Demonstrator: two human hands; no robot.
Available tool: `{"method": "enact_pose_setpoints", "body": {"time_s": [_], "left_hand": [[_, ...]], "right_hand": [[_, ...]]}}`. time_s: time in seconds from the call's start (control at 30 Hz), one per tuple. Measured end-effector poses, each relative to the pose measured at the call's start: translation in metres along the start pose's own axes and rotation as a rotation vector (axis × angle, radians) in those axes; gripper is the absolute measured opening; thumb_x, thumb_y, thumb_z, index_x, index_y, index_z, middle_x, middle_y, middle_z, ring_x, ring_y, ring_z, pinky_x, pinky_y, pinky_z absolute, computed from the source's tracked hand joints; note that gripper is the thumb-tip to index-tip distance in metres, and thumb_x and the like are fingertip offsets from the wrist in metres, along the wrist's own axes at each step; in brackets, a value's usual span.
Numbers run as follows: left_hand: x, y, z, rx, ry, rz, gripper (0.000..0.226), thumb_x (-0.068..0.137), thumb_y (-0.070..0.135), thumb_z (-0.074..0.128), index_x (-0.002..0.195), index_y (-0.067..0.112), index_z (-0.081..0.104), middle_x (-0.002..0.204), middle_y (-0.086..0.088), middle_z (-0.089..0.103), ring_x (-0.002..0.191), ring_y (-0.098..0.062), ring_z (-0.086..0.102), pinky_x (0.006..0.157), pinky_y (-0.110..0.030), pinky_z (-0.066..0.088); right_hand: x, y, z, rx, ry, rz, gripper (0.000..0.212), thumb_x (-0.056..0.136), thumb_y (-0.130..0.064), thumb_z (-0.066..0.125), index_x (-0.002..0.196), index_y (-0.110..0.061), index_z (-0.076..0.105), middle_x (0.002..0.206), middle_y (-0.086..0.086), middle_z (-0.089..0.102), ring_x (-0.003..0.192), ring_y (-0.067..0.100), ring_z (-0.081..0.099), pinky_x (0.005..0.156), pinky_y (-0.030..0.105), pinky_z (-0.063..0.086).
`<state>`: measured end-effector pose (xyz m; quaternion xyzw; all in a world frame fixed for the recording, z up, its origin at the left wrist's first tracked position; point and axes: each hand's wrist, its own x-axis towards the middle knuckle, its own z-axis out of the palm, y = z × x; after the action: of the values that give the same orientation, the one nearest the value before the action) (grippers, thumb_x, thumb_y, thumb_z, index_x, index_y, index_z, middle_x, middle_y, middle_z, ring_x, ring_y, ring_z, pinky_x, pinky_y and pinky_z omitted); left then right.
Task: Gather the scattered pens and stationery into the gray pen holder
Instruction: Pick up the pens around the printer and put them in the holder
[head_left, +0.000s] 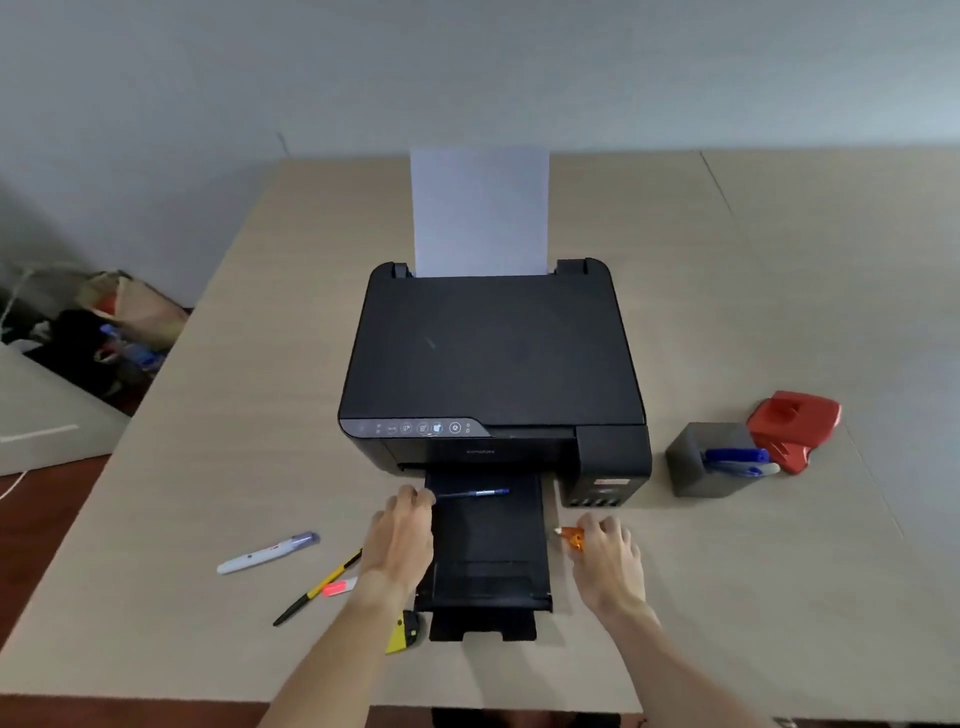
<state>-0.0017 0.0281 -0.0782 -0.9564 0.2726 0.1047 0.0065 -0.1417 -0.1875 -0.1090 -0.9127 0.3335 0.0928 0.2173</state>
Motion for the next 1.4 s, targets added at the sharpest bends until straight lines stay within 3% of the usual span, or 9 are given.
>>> {"method": "enact_pose_setpoints", "body": {"time_s": [0.17, 0.27, 0.4, 0.6, 0.8, 1.0, 1.17, 1.3, 1.4], "left_hand": [[0.019, 0.013, 0.006, 0.025, 0.028, -0.024, 0.046, 0.061, 0.001, 0.086, 0.102, 0.005, 0.067, 0.084, -0.016, 0.065, 0.065, -0.03, 0.065, 0.051, -0.039, 0.056], [0.03, 0.021, 0.005, 0.052, 0.03, -0.02, 0.051, 0.069, 0.005, 0.082, 0.117, 0.006, 0.062, 0.091, -0.02, 0.06, 0.073, -0.036, 0.062, 0.058, -0.044, 0.055], [0.037, 0.033, 0.005, 0.046, 0.008, -0.012, 0.043, 0.093, 0.015, 0.061, 0.135, 0.012, 0.051, 0.105, -0.022, 0.058, 0.091, -0.037, 0.059, 0.073, -0.045, 0.051], [0.032, 0.04, 0.001, 0.001, 0.039, -0.001, 0.024, 0.085, 0.011, 0.073, 0.108, 0.007, 0.068, 0.084, -0.017, 0.065, 0.077, -0.035, 0.063, 0.061, -0.045, 0.053], [0.012, 0.054, 0.011, 0.104, 0.136, 0.095, 0.018, 0.073, 0.0, 0.078, 0.086, 0.0, 0.066, 0.08, -0.02, 0.059, 0.072, -0.038, 0.054, 0.061, -0.047, 0.047], [-0.013, 0.102, 0.012, -0.02, 0.07, 0.324, 0.018, 0.086, 0.007, 0.069, 0.092, 0.017, 0.054, 0.072, -0.002, 0.061, 0.059, -0.024, 0.058, 0.053, -0.035, 0.045], [-0.024, 0.146, 0.001, -0.283, -0.079, 0.356, 0.019, 0.097, 0.009, 0.044, 0.1, 0.022, 0.057, 0.091, 0.003, 0.058, 0.066, -0.018, 0.06, 0.055, -0.028, 0.046], [-0.021, 0.177, -0.015, -0.348, 0.016, 0.394, 0.02, 0.098, 0.02, 0.041, 0.091, 0.019, 0.06, 0.09, 0.005, 0.053, 0.061, -0.017, 0.056, 0.055, -0.029, 0.045], [-0.011, 0.198, -0.027, -0.286, 0.048, 0.447, 0.02, 0.094, 0.016, 0.042, 0.096, 0.016, 0.062, 0.096, 0.001, 0.051, 0.064, -0.021, 0.056, 0.057, -0.034, 0.047]], "right_hand": [[-0.01, 0.016, -0.017, 0.12, 0.031, 0.003, 0.033, 0.094, -0.024, 0.056, 0.125, -0.016, 0.047, 0.124, 0.008, 0.055, 0.108, 0.026, 0.056, 0.095, 0.037, 0.046], [-0.013, 0.029, -0.032, 0.163, 0.075, -0.017, 0.031, 0.093, -0.027, 0.059, 0.12, -0.015, 0.051, 0.119, 0.007, 0.058, 0.101, 0.024, 0.059, 0.092, 0.036, 0.049], [-0.018, 0.05, -0.043, 0.15, 0.106, -0.036, 0.03, 0.09, -0.029, 0.064, 0.114, -0.015, 0.054, 0.112, 0.005, 0.061, 0.093, 0.022, 0.061, 0.088, 0.036, 0.051], [-0.026, 0.073, -0.054, 0.181, 0.134, -0.039, 0.029, 0.088, -0.03, 0.066, 0.111, -0.014, 0.056, 0.107, 0.004, 0.061, 0.085, 0.017, 0.056, 0.083, 0.033, 0.052], [-0.027, 0.093, -0.071, 0.211, 0.213, -0.09, 0.026, 0.087, -0.028, 0.065, 0.107, -0.015, 0.054, 0.1, 0.003, 0.062, 0.079, 0.016, 0.055, 0.081, 0.034, 0.052], [-0.006, 0.106, -0.112, 0.219, 0.347, -0.169, 0.023, 0.082, -0.025, 0.063, 0.097, -0.022, 0.046, 0.087, -0.003, 0.06, 0.071, 0.016, 0.054, 0.078, 0.026, 0.041], [0.022, 0.115, -0.135, 0.124, 0.532, -0.146, 0.021, 0.085, -0.025, 0.064, 0.101, -0.015, 0.053, 0.106, 0.007, 0.057, 0.095, 0.025, 0.052, 0.084, 0.04, 0.043], [0.04, 0.124, -0.14, 0.058, 0.44, -0.058, 0.023, 0.087, -0.025, 0.063, 0.106, -0.012, 0.058, 0.119, 0.014, 0.05, 0.106, 0.034, 0.047, 0.09, 0.046, 0.039], [0.046, 0.127, -0.145, 0.044, 0.39, -0.05, 0.027, 0.086, -0.02, 0.063, 0.109, -0.007, 0.06, 0.121, 0.016, 0.049, 0.108, 0.036, 0.045, 0.091, 0.046, 0.038]]}}
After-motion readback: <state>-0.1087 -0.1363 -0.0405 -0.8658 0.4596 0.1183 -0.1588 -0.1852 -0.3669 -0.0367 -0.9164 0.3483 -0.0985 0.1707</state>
